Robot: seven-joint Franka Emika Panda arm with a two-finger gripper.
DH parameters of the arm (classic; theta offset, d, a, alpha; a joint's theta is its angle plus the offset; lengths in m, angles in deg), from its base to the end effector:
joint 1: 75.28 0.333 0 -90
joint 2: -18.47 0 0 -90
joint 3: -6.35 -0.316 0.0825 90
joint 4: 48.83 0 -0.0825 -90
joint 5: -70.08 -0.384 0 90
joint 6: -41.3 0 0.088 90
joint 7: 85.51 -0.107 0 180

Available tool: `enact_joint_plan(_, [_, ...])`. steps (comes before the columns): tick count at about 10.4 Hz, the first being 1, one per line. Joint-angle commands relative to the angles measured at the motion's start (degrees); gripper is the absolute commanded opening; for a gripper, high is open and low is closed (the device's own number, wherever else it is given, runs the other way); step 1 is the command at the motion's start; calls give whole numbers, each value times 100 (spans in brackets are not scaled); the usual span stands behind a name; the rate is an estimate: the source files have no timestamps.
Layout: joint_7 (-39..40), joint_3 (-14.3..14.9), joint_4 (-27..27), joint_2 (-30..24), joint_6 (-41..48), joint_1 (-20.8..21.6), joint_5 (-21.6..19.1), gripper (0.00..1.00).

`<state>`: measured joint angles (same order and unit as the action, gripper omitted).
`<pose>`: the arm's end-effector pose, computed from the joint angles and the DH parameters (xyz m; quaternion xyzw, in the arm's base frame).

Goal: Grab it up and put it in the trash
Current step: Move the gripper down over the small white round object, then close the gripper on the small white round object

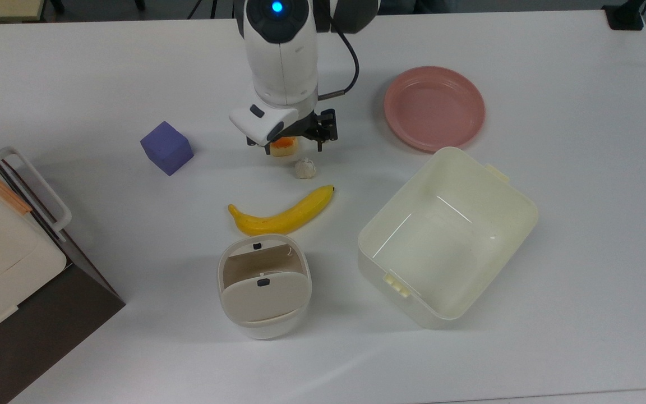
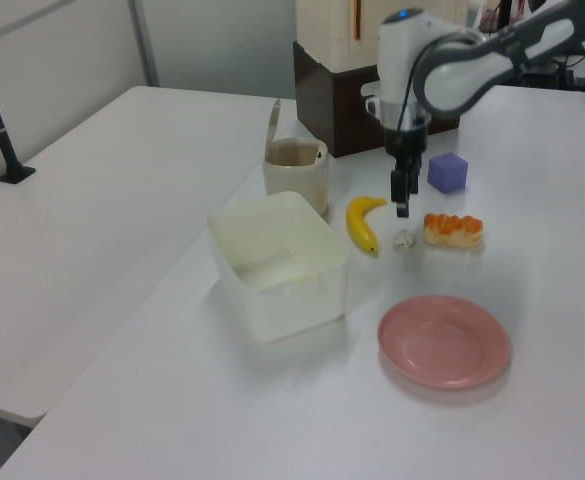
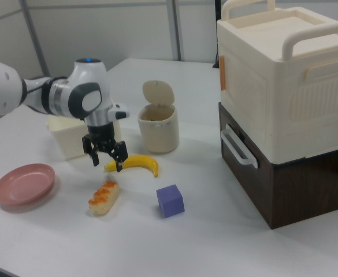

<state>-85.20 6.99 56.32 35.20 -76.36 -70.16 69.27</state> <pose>0.6175 0.0495 0.3660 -0.9986 -0.0384 0.0369 0.0032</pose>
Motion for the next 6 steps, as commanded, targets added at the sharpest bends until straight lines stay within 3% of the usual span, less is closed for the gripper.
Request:
enact_joint_plan(1, [136,59,680,-125,-642,139,63,95])
enact_joint_plan(5, [-13,68,831,244,-1409,410,99,89])
enact_joint_plan(6, [-22,68,840,244,-1409,490,99,81])
